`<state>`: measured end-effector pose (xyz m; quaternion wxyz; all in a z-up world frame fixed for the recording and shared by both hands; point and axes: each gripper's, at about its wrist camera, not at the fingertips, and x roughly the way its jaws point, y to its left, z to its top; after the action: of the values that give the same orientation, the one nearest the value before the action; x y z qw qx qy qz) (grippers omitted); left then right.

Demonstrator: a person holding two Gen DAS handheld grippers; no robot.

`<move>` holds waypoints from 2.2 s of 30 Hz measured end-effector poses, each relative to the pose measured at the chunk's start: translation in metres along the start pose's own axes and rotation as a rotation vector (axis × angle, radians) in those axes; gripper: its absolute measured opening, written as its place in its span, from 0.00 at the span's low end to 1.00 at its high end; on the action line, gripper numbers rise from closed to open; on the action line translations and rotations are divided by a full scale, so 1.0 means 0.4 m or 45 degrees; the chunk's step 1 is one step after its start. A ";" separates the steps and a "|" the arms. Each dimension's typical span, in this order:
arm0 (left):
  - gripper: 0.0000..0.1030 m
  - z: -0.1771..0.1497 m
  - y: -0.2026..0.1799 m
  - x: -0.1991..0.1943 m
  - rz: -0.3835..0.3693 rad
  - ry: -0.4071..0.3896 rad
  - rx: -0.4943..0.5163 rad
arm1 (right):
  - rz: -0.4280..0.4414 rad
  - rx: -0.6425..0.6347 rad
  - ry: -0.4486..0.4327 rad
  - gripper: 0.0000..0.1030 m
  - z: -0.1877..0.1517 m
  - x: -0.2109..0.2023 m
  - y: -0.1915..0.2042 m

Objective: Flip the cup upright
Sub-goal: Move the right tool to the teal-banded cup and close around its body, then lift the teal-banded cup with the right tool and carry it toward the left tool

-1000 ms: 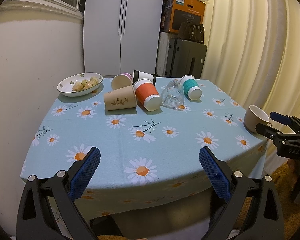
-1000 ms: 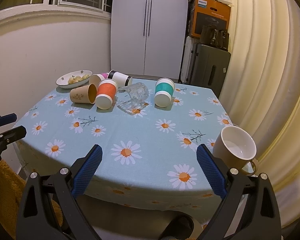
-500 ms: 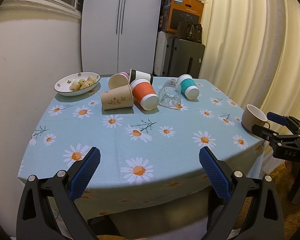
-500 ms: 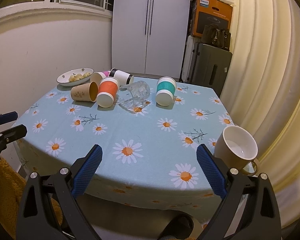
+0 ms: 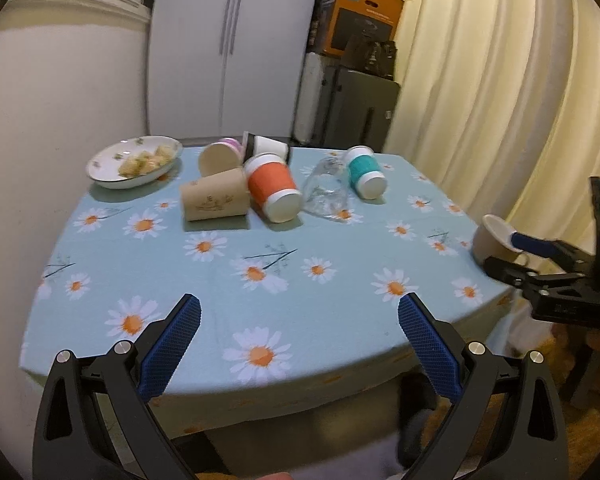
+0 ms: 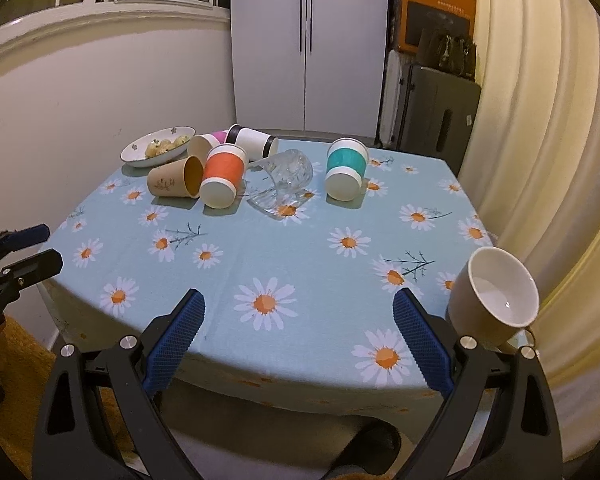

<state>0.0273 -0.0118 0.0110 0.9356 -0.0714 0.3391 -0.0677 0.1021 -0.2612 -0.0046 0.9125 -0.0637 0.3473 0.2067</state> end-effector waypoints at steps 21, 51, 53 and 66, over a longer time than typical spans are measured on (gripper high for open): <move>0.94 0.267 -0.030 0.221 -0.272 0.126 -0.129 | 0.083 0.294 0.409 0.80 0.442 0.312 -0.205; 0.94 0.280 -0.057 0.429 -0.758 0.312 -0.476 | -0.039 0.236 0.831 0.58 0.510 0.739 -0.233; 0.94 0.281 -0.057 0.426 -0.756 0.311 -0.477 | -0.044 0.230 0.840 0.57 0.510 0.736 -0.230; 0.93 0.268 -0.045 0.389 -0.758 0.305 -0.504 | 0.094 0.287 0.796 0.57 0.485 0.551 -0.226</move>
<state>0.2131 -0.0471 -0.0016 0.7967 -0.3378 0.4171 -0.2777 0.4064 -0.2192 -0.0070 0.7549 -0.0099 0.6332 0.1704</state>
